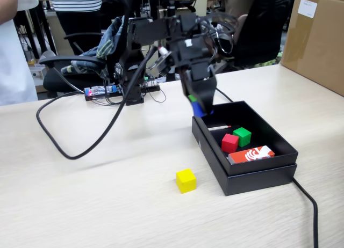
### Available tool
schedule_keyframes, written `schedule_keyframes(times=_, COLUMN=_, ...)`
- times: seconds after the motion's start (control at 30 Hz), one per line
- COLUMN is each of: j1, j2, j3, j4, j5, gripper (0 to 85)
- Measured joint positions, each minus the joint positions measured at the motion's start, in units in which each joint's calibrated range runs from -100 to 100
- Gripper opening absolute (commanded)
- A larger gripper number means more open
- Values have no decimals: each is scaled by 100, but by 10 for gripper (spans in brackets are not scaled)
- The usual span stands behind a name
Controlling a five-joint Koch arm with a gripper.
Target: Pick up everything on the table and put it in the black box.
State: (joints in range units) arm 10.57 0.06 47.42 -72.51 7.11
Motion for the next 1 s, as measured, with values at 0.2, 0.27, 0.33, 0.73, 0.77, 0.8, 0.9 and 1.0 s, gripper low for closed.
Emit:
schedule_keyframes(times=0.2, j1=508, j2=803, j3=749, j4=0, j5=5, gripper=105)
schedule_keyframes(times=0.27, j1=611, j2=1515, j3=1123, j4=0, j5=20, gripper=105)
schedule_keyframes(times=0.33, j1=664, j2=2317, j3=1351, j4=0, j5=34, gripper=106)
schedule_keyframes(times=0.73, j1=796, j2=3741, j3=1908, j4=0, j5=68, gripper=371)
schedule_keyframes(times=0.77, j1=796, j2=3741, j3=1908, j4=0, j5=68, gripper=372)
schedule_keyframes(times=0.8, j1=796, j2=3715, j3=1899, j4=0, j5=68, gripper=372)
schedule_keyframes(times=0.9, j1=796, j2=3327, j3=1698, j4=0, j5=68, gripper=372)
schedule_keyframes(times=1.0, j1=625, j2=1618, j3=1178, j4=0, j5=68, gripper=372)
